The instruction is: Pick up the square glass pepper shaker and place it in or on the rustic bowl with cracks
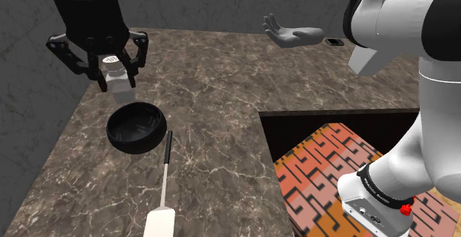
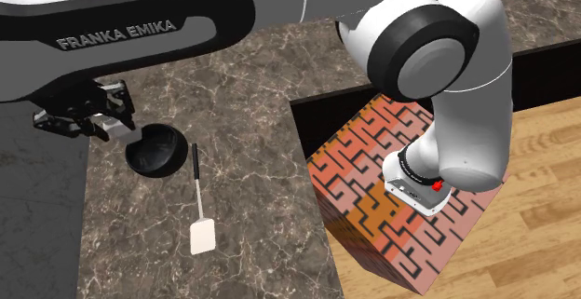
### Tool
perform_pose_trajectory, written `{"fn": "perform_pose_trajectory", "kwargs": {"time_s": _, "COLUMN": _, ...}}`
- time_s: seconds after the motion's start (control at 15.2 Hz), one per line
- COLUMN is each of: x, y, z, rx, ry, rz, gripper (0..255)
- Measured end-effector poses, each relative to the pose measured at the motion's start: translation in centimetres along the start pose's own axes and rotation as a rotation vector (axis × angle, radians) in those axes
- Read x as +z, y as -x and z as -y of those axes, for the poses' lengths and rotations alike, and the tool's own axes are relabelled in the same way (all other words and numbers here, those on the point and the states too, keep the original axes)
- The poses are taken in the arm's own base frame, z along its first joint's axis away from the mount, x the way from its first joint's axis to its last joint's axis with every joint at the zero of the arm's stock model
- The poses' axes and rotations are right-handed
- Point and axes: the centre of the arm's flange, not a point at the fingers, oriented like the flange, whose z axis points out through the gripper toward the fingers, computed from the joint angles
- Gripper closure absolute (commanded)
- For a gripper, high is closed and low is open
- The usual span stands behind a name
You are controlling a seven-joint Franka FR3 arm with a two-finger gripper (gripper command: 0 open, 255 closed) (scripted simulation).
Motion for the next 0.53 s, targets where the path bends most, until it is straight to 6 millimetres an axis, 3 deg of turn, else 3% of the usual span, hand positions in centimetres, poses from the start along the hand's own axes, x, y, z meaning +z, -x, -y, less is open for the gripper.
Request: {"fn": "perform_pose_trajectory", "kwargs": {"time_s": 0.53, "x": 3.6, "y": -0.8, "z": 0.4, "rx": 0.003, "ry": 0.002, "rz": -0.001, "gripper": 255}}
